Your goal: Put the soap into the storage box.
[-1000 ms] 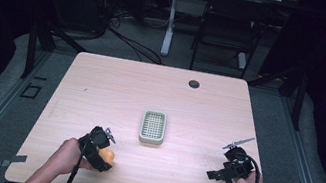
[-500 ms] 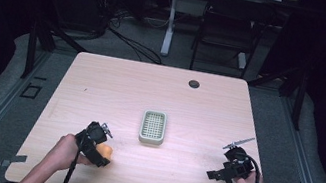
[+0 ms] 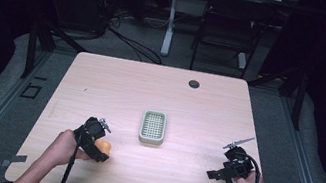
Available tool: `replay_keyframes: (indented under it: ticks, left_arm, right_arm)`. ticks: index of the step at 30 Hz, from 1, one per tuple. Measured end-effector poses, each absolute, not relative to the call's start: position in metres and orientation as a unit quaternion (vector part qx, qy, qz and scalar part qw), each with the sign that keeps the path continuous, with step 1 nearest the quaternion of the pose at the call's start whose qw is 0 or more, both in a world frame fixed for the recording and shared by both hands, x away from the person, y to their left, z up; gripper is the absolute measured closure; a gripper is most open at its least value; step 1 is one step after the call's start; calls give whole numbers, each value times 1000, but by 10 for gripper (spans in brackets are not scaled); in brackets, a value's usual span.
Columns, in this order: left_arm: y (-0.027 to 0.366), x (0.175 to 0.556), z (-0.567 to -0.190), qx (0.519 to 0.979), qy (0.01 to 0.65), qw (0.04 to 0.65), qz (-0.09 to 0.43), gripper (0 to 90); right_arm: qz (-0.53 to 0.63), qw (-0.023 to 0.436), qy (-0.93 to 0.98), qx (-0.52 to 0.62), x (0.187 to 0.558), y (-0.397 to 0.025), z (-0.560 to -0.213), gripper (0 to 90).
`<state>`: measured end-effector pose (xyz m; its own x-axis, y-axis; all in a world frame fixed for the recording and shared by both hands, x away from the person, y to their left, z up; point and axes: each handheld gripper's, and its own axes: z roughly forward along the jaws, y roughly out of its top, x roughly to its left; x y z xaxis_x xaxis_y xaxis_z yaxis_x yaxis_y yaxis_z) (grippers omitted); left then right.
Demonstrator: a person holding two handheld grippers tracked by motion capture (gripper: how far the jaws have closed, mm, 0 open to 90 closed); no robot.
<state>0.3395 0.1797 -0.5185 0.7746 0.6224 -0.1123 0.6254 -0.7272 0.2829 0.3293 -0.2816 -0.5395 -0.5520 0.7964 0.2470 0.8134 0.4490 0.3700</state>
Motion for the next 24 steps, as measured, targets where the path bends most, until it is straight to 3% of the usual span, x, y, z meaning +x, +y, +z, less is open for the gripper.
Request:
replay_keyframes:
  ticks: [24]
  left_arm:
    - [177,360,-507,929,333,159,-4,251]
  right_arm:
    - [-226,19,-852,-471,328,-281,-539,151]
